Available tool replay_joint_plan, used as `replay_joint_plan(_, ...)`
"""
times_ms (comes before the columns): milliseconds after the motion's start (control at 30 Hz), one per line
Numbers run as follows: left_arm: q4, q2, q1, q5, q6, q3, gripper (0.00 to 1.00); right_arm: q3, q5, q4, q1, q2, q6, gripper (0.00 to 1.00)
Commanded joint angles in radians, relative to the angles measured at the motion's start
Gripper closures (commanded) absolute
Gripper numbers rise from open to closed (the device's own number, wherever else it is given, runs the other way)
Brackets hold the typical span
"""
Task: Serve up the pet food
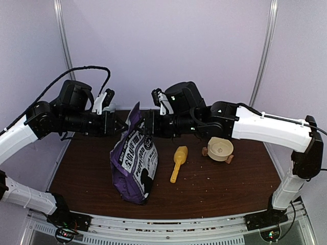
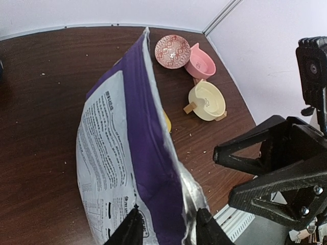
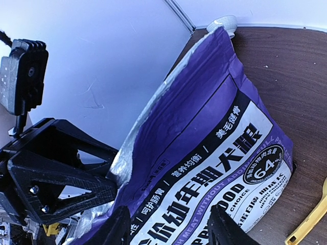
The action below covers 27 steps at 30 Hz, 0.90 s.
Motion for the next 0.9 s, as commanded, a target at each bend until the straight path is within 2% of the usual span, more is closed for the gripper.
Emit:
replay_joint_plan(0, 0.012, 0.018, 0.003, -0.003, 0.011, 0.04, 0.61, 0.003, 0.023, -0.013, -0.004, -0.006, -0.004, 0.47)
replay_joint_plan(167, 0.015, 0.022, 0.002, -0.009, 0.01, 0.038, 0.7, 0.005, 0.026, -0.016, -0.004, -0.004, -0.011, 0.46)
replay_joint_plan(367, 0.022, 0.016, 0.003, -0.002, 0.019, 0.034, 1.0, 0.013, 0.007, 0.011, -0.004, 0.003, 0.004, 0.46)
replay_joint_plan(500, 0.022, 0.004, 0.002, -0.006, 0.019, 0.025, 1.0, 0.047, -0.018, 0.035, -0.004, 0.025, 0.022, 0.47)
replay_joint_plan(867, 0.022, -0.018, 0.003, -0.013, 0.019, 0.013, 1.0, 0.21, -0.026, -0.034, -0.004, 0.141, 0.011, 0.65)
